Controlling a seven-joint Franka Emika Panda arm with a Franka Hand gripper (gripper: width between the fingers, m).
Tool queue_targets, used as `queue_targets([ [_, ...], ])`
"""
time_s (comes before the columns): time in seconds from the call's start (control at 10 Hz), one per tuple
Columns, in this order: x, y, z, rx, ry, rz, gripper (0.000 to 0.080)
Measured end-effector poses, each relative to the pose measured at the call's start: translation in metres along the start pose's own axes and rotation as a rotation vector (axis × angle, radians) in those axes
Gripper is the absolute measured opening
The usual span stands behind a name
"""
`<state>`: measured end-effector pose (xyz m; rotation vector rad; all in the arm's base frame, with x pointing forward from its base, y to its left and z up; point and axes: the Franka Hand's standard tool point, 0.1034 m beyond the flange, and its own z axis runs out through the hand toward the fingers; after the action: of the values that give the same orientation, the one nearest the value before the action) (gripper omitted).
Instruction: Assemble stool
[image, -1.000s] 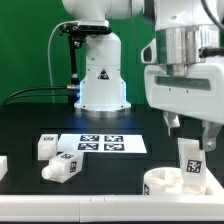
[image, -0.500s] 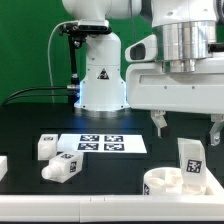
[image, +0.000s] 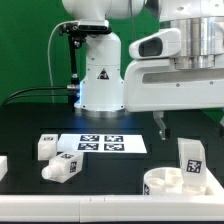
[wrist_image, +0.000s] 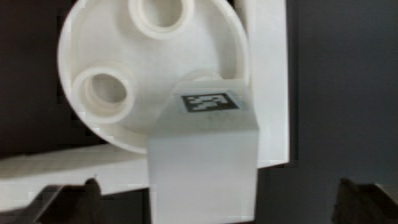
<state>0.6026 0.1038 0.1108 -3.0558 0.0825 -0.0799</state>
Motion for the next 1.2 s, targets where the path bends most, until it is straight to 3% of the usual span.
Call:
queue_targets([
  [0.2, 0.0, 0.001, 0.0, -0.01, -0.001, -0.134, 0.0649],
  [0.4, 0.001, -0.012, 0.002, -0.07, -0.022, -0.557, 0.0649],
  [0.5, -0.001, -0.012, 0.002, -0.071, -0.074, -0.738, 0.0649],
  [0.9, 0.002, -0.001, 0.002, -0.082, -0.081, -0.921, 0.0649],
  [1.2, 0.002, -0.007, 0.025, -0.126, -0.13, -1.235, 0.0649],
])
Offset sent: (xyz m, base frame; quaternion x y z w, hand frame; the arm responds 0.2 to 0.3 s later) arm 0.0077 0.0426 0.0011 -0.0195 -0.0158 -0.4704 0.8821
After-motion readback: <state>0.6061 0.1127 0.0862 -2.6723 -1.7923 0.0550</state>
